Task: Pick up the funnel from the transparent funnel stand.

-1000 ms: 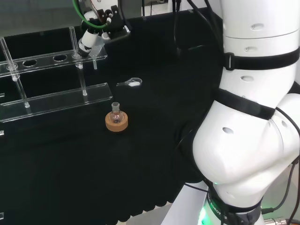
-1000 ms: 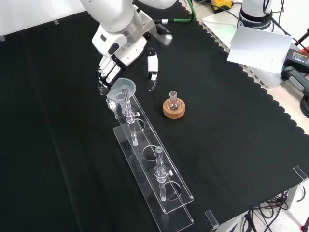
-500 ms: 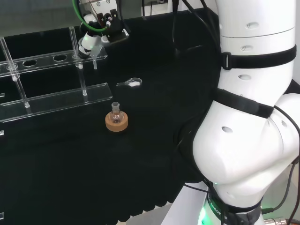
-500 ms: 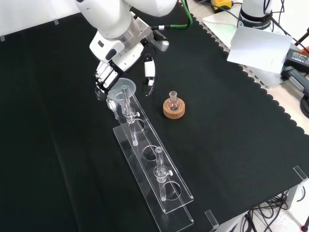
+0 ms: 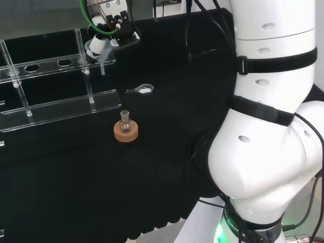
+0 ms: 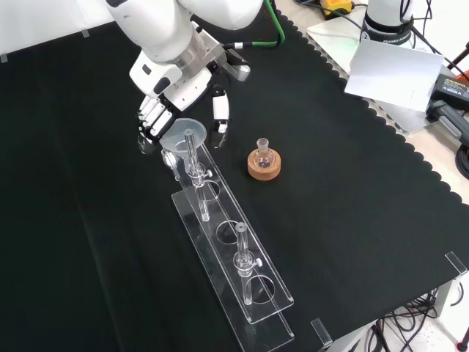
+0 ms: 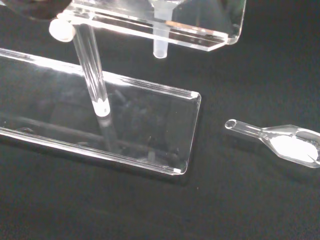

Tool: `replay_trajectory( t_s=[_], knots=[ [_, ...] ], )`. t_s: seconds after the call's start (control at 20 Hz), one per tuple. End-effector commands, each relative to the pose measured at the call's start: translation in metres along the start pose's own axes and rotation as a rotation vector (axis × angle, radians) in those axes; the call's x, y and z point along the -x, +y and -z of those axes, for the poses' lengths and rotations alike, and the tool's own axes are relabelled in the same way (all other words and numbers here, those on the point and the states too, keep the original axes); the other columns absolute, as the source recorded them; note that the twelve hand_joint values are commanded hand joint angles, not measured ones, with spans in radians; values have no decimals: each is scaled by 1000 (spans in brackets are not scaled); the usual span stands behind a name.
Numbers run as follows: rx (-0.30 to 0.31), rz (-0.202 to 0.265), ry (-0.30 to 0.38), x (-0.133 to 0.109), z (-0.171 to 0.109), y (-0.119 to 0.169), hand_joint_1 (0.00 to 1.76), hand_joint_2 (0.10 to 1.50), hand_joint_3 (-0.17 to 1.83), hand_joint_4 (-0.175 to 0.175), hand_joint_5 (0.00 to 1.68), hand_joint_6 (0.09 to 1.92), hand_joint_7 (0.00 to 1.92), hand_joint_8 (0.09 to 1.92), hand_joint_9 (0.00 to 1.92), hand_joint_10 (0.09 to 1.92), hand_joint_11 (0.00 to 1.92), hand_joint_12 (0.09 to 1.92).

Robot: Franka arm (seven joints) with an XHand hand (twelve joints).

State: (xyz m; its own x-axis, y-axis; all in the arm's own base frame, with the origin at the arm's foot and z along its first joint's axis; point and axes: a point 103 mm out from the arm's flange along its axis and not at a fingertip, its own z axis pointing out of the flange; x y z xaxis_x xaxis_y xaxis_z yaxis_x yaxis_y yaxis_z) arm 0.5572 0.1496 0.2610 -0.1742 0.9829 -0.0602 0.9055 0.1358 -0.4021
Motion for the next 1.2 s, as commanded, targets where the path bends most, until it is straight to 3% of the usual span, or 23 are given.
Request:
replay_trajectory(
  t_s=[0.05, 0.4, 0.65, 1.2],
  knots=[
    [2, 0, 0, 6, -3, 0, 674, 691, 371, -6, 197, 87, 0, 598, 141, 868, 296, 1469],
    [37, -9, -34, 6, -8, 3, 684, 675, 465, -35, 341, 87, 238, 746, 508, 702, 340, 1417],
    [63, -8, -56, 4, -8, 4, 699, 688, 495, -50, 409, 87, 372, 747, 634, 647, 395, 1371],
    [279, -7, -89, 18, 31, -24, 766, 742, 540, -56, 639, 123, 651, 715, 865, 542, 586, 1264]
  ],
)
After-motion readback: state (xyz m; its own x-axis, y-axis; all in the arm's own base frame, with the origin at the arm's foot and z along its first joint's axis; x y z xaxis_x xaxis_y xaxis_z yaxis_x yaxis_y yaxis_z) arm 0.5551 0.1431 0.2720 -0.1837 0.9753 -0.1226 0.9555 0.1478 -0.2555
